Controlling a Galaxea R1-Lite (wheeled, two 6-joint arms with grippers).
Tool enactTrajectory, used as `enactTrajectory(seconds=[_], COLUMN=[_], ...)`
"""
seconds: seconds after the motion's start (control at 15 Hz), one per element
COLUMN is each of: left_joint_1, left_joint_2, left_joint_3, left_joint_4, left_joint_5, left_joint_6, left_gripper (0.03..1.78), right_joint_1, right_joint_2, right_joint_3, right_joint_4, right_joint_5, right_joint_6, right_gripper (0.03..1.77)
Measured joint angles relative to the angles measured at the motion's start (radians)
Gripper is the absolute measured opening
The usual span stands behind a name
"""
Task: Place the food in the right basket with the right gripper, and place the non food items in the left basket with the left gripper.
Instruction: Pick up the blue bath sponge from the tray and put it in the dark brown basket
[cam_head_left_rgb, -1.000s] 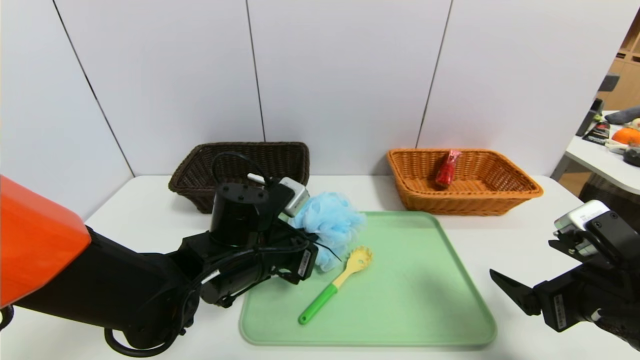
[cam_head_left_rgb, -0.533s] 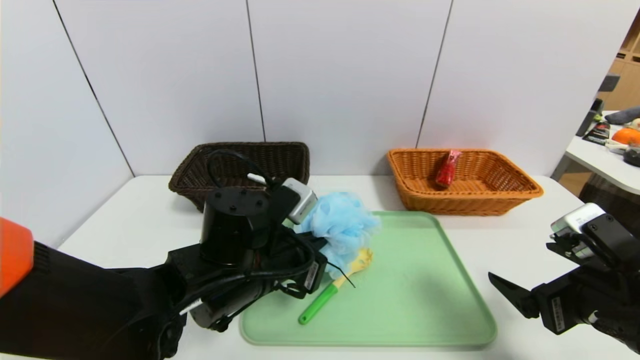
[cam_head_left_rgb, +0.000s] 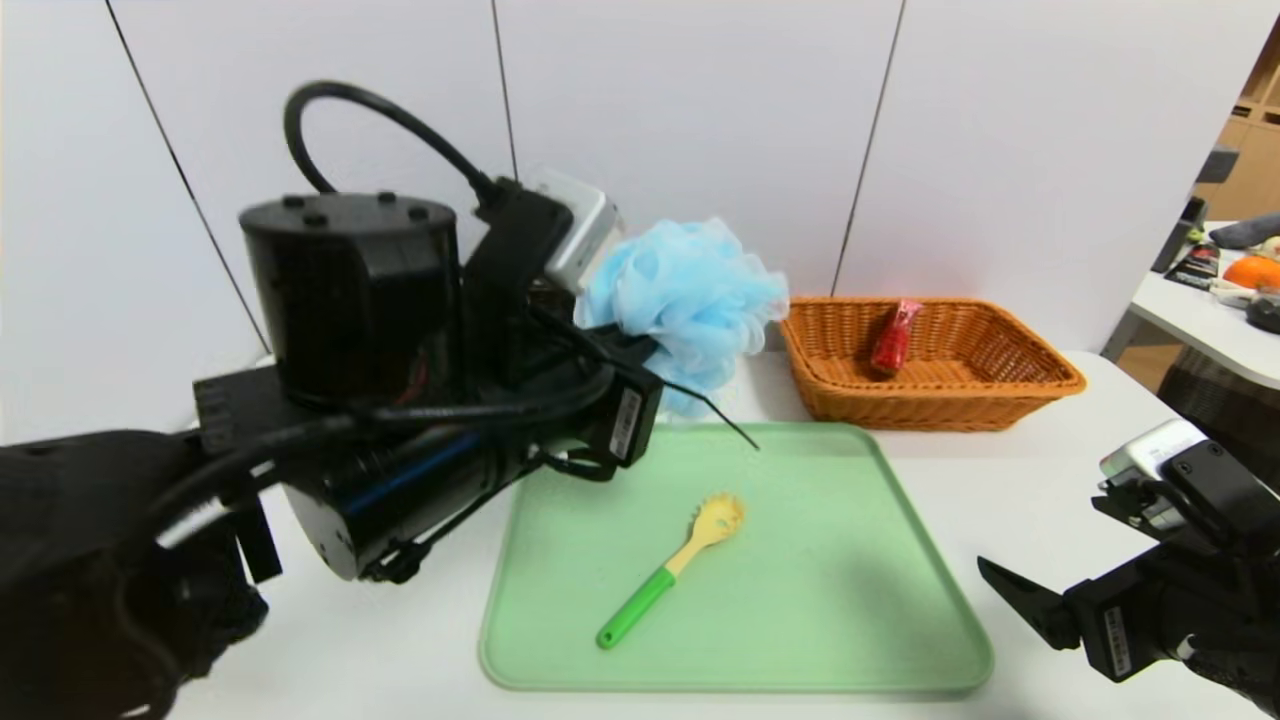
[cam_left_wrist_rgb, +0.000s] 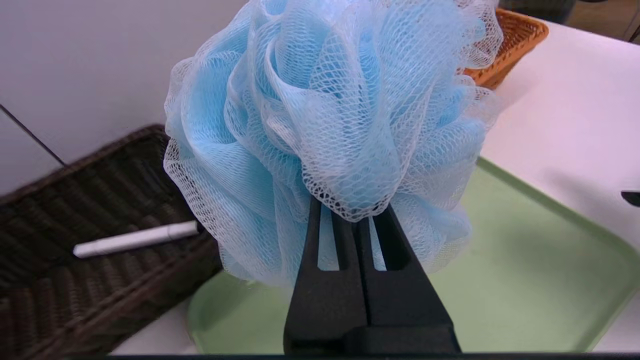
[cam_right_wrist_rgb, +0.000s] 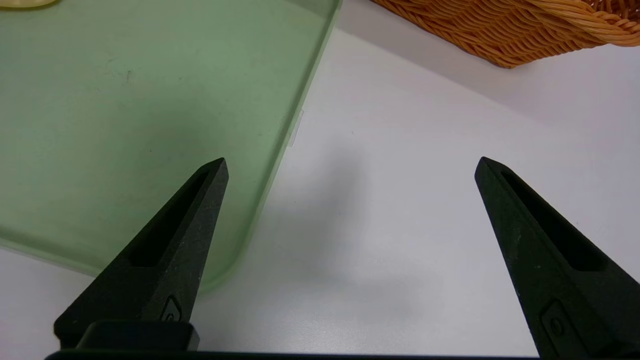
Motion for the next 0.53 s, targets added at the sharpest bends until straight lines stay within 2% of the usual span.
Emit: enactTrajectory(seconds=[0.2,0.53], left_joint_1=[0.114,0.361], left_joint_2=[-0.034,-0.009], left_joint_3=[-0.122,-0.236], left_joint_4=[0.093,0.151], left_joint_5=[-0.029,-0.190], left_joint_6=[0.030,0.070], left_gripper=[0.05,0.05], right_joint_1=[0.000,0.000], right_joint_2=[-0.002,-0.004], right_joint_3=[0.006,0.011], right_joint_4=[0.000,0.000], right_joint_5=[0.000,0.000], right_joint_6=[0.000,0.002], right_gripper=[1.70,1.70])
